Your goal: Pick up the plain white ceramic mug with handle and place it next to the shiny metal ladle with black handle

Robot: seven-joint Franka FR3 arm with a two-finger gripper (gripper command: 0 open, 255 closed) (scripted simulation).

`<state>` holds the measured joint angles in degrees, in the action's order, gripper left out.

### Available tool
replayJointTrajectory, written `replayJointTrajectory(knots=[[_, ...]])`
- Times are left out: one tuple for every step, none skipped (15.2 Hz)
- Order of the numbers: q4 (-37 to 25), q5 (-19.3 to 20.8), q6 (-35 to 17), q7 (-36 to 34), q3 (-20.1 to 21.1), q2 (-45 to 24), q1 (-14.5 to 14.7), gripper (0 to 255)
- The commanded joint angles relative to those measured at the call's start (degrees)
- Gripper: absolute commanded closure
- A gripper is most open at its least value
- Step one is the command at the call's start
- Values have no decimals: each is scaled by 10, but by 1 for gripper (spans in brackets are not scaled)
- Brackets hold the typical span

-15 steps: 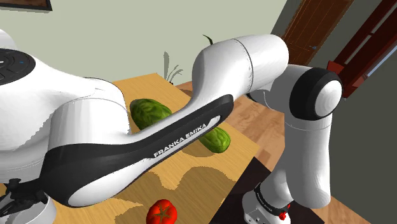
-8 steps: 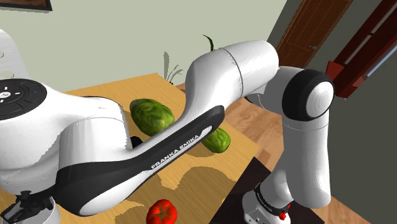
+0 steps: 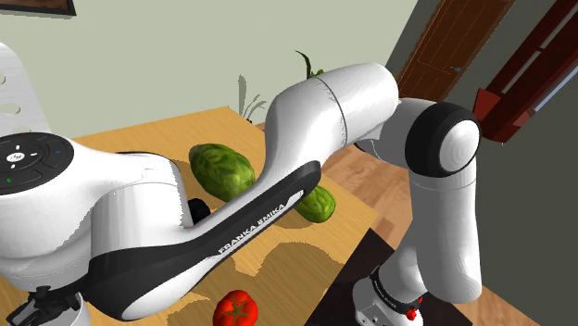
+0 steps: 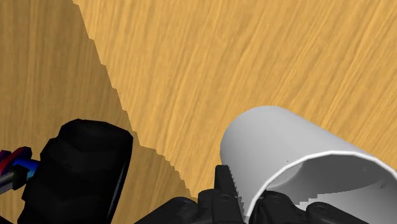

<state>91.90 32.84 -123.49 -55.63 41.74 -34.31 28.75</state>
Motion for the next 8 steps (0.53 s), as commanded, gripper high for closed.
replayJointTrajectory(knots=[[0,0,0,0,0,0,0,255],[0,0,0,0,0,0,0,255],[0,0,0,0,0,0,0,0],[0,0,0,0,0,0,0,0],[0,0,0,0,0,0,0,0],[0,0,0,0,0,0,0,0],[0,0,0,0,0,0,0,0],[0,0,0,0,0,0,0,0]])
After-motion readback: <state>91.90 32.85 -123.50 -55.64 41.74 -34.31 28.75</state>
